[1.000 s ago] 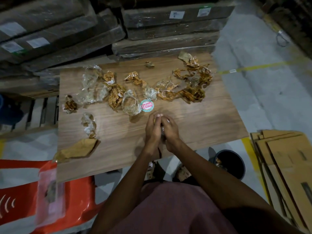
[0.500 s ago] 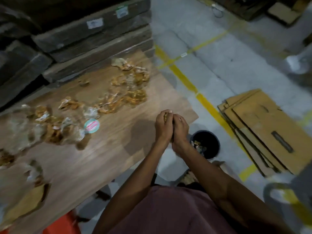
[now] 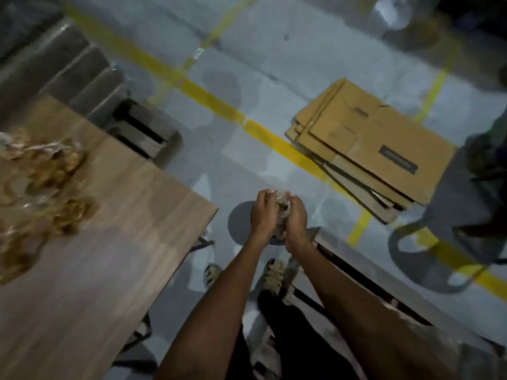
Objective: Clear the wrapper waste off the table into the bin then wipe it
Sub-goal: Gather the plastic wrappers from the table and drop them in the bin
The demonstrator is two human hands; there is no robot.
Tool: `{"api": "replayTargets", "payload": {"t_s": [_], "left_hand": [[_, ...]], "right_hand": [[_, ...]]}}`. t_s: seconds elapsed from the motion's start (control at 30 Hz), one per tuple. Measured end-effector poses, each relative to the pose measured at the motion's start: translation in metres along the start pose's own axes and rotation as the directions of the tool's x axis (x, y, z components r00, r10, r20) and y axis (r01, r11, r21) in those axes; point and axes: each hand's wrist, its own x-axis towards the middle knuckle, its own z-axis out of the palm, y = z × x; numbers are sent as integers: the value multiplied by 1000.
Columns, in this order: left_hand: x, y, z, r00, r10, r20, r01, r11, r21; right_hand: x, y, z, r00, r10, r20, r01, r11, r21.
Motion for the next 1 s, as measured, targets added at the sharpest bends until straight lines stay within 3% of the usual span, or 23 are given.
{"api": "replayTargets", "payload": {"t_s": [0.17, 0.33, 0.5, 0.57, 0.67, 0.77, 1.0], "left_hand": [[116, -88, 46, 991, -124, 52, 119, 989, 84], [206, -197, 72, 946, -323, 29, 316, 940, 129], [283, -285, 90, 912, -410, 20, 403, 903, 147], [298, -298, 97, 908, -414, 57, 395, 895, 207], [317, -315, 104, 937, -334, 103, 275, 887, 370], [325, -329, 103, 964, -258, 68, 189, 841, 507], [243, -272, 85, 967, -232, 109, 129, 807, 576]], "right_hand": [[130, 63, -15, 978, 202, -52, -189, 962, 197], [240, 143, -30, 940, 342, 17, -341, 931, 132], [339, 219, -44, 977, 214, 8, -213, 975, -63], [366, 236, -48, 985, 169, -24, -171, 979, -115], [393, 254, -52, 987, 151, -50, -158, 973, -169], [402, 264, -54, 987, 135, -86, -153, 953, -262], [314, 226, -57, 984, 109, -142, -154, 919, -363]]}}
